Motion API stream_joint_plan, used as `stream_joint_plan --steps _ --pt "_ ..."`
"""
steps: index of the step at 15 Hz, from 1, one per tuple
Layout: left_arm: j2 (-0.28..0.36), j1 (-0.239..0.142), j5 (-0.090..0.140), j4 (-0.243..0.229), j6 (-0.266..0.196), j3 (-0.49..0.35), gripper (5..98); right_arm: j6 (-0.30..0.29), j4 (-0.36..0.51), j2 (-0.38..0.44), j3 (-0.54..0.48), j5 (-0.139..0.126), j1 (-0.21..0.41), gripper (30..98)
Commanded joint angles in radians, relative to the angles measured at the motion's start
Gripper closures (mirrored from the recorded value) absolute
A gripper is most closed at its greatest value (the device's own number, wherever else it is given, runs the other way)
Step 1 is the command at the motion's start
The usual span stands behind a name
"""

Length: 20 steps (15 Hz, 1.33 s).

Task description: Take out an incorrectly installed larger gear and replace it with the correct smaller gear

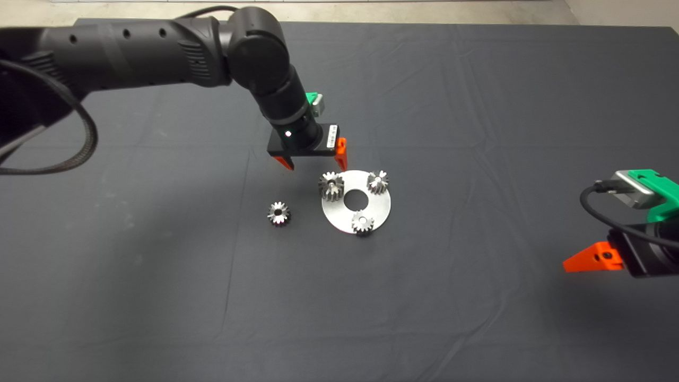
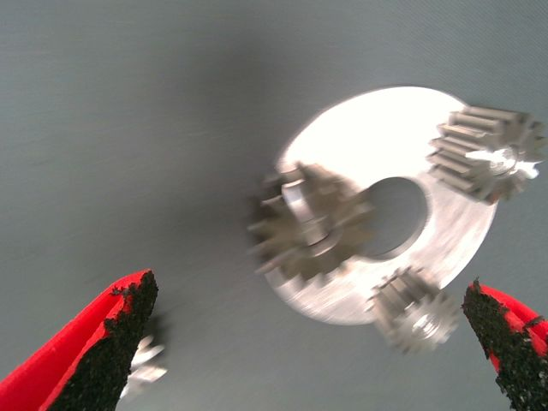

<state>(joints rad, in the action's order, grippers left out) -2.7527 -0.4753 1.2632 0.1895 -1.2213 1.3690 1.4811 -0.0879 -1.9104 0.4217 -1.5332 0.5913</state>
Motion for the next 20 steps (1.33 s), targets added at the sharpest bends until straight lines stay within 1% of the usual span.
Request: stream_joint_plan --steps 1,2,3,5,6,7,8,9,10,11,17,19,20 --pt "-0.049 0.005 0.004 0.019 0.016 0.046 11.5 -0.007 0.042 0.010 -0.009 -0.125 0.019 34.5" --pt "-0.059 0.011 0.005 0.021 0.017 0.065 11.5 -0.005 0.042 0.010 -0.009 -0.125 0.019 34.5" --pt "-0.066 0.026 0.007 0.022 0.019 0.084 11.5 -0.007 0.042 0.010 -0.011 -0.125 0.019 34.5" --pt "-0.070 0.047 0.007 0.023 0.031 0.093 11.6 -0.005 0.042 0.011 -0.015 -0.125 0.019 34.5" --pt "-0.071 0.050 0.011 0.029 0.031 0.096 11.5 -0.005 0.042 0.012 -0.015 -0.125 0.019 34.5" --pt "-0.069 0.050 0.023 0.036 0.032 0.096 11.6 -0.005 0.042 0.015 -0.016 -0.125 0.019 34.5" --pt "-0.071 0.050 0.054 0.039 0.031 0.097 11.5 -0.006 0.042 0.016 -0.016 -0.125 0.019 34.5" --pt "-0.069 0.052 0.090 0.052 0.031 0.100 11.5 -0.005 0.042 0.017 -0.015 -0.125 0.019 34.5" --pt "-0.069 0.052 0.116 0.065 0.031 0.100 11.5 -0.005 0.042 0.015 -0.015 -0.125 0.019 34.5" --pt "-0.069 0.052 0.124 0.068 0.031 0.100 11.5 -0.006 0.042 0.015 -0.015 -0.125 0.019 34.5" --pt "-0.089 0.052 0.118 0.067 0.029 0.113 11.5 -0.006 0.042 0.023 -0.017 -0.125 0.021 34.5" --pt "-0.089 0.052 0.101 0.067 0.023 0.123 11.6 -0.005 0.042 0.023 -0.017 -0.125 0.021 34.5" --pt "-0.089 0.052 0.079 0.067 0.023 0.126 11.5 -0.005 0.042 0.023 -0.017 -0.125 0.021 34.5"
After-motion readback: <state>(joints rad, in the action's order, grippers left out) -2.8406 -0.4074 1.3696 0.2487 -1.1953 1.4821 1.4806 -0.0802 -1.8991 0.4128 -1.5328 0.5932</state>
